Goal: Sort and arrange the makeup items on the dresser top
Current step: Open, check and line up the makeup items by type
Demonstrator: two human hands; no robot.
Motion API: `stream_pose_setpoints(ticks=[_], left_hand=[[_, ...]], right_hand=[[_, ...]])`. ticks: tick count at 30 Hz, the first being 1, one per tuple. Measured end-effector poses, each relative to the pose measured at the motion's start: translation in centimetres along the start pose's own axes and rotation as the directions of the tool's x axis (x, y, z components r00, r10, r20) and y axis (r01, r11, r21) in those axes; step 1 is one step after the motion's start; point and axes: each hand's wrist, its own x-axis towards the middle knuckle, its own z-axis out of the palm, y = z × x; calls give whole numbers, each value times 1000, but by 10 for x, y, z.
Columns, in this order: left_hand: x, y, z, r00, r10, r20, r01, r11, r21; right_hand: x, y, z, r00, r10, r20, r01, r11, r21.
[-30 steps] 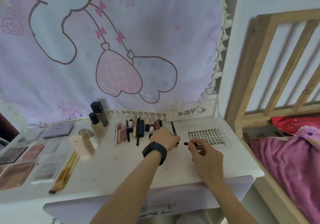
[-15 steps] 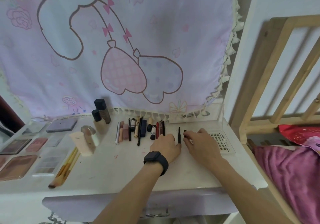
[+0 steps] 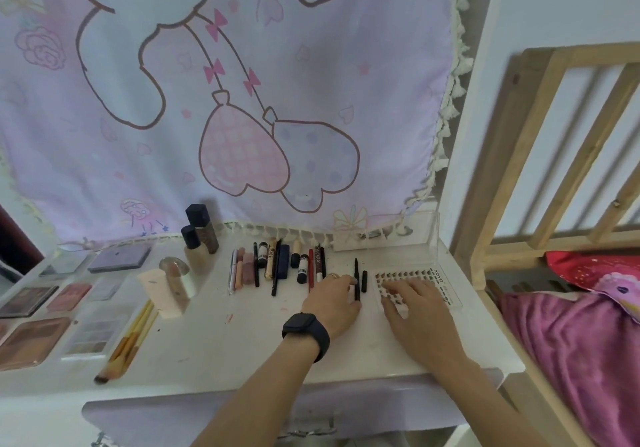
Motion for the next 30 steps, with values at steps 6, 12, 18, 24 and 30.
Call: stream_pose_setpoints(ticks=[6,12,18,24,30], left_hand=[[6,2,5,994,108,7,-108,992,65],[8,3,15,993,106,-58,-101,992,79],[6,4,16,993,95,-68,-90,993,80],[-2,0,15,994,92,-60,-91,996,14],[-17,-19,6,986,83,-147,-84,996,4]], right_hand=[[-73,14,0,984,2,-180,-32,986,-162],[-93,13,16,968,12,-252,-52,987,-152],[-94,18,19,965,13,-261,-54,987,-150],[-94,16,15,974,31,-224,-69,984,-165],[-94,12,8,981,35,-189,-69,982,-176]])
